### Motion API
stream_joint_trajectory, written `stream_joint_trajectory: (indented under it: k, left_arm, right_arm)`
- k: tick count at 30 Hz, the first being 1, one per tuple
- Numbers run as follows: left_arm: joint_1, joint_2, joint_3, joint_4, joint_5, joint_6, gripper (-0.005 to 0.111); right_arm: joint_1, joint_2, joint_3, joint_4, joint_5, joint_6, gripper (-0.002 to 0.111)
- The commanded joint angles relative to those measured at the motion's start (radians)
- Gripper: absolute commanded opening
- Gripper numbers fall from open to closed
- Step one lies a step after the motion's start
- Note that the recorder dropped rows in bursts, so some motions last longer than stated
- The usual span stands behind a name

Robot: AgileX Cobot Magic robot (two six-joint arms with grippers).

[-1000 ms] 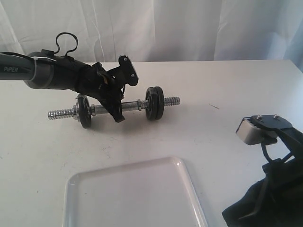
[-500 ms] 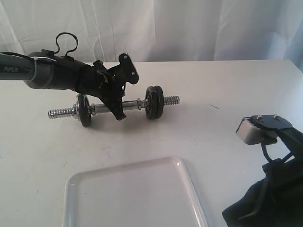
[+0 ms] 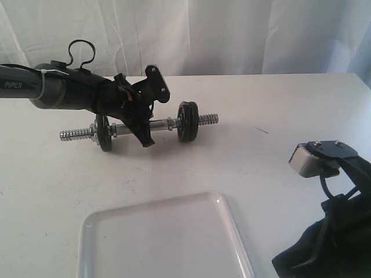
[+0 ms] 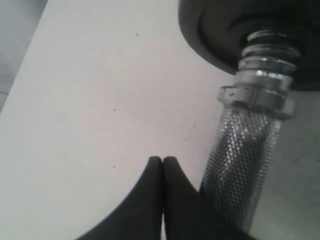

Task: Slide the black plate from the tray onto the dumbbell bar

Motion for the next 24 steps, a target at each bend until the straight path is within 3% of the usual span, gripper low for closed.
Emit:
stream_joint_trajectory:
  k: [1,24]
  left_arm:
    - [-0.003,-0.012,0.007,-0.01,0.055,-0.023,0.0]
    - [-0.016,-0.012,0.007,-0.012,0.143,-0.057,0.0]
  right_arm:
    - [-0.002,-0.006,0.004,0.002,-0.001,-0.011,0.0]
    - [-0.002,-0.006,0.004,0.002,0.001,-0.011,0.0]
